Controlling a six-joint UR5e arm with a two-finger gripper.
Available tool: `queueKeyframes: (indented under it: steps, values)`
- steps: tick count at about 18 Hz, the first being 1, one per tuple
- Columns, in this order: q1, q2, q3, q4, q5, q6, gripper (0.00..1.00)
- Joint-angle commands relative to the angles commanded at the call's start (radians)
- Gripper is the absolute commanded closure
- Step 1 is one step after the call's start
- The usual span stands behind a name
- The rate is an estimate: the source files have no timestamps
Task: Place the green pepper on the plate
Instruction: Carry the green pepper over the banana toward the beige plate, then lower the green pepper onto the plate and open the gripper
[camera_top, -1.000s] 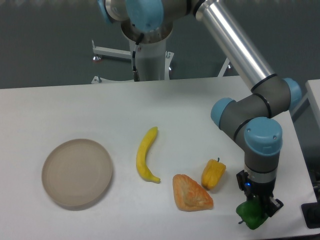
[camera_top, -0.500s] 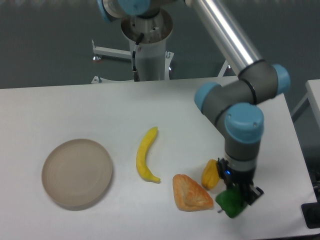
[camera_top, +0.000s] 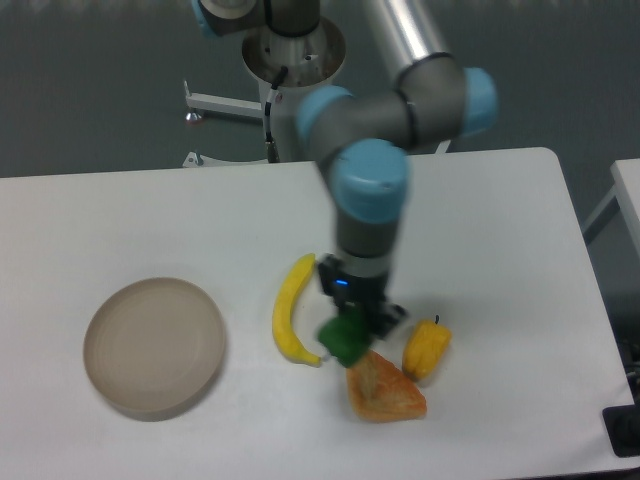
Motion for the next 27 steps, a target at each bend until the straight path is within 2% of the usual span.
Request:
queueKeyframes:
  steps: [2,5,6,9,14,19,23,27]
  values:
    - [-0.052,-0.023,-0.020,0.024,-0.005,-0.103,0.74]
    - [-0.106,-0.023,-0.083,0.126,-0.031,-0.240,0.74]
    - [-0.123,-0.023,-0.098,0.143,-0.060,-0.278,0.74]
    - [-0.167,-0.022,-0.129,0.150,-0.089,-0.330,0.74]
    - [-0.226,-0.032,-0.140,0.150,-0.095,-0.330,0.73]
    - [-0.241,-0.052,-0.141,0.156,-0.098,-0.335,0.70]
    - [-0.247,-0.071,-0.163,0.256,-0.098,-0.286,0.70]
    - [-0.246,-0.068,-0.179,0.269,-0.143,-0.191,0.70]
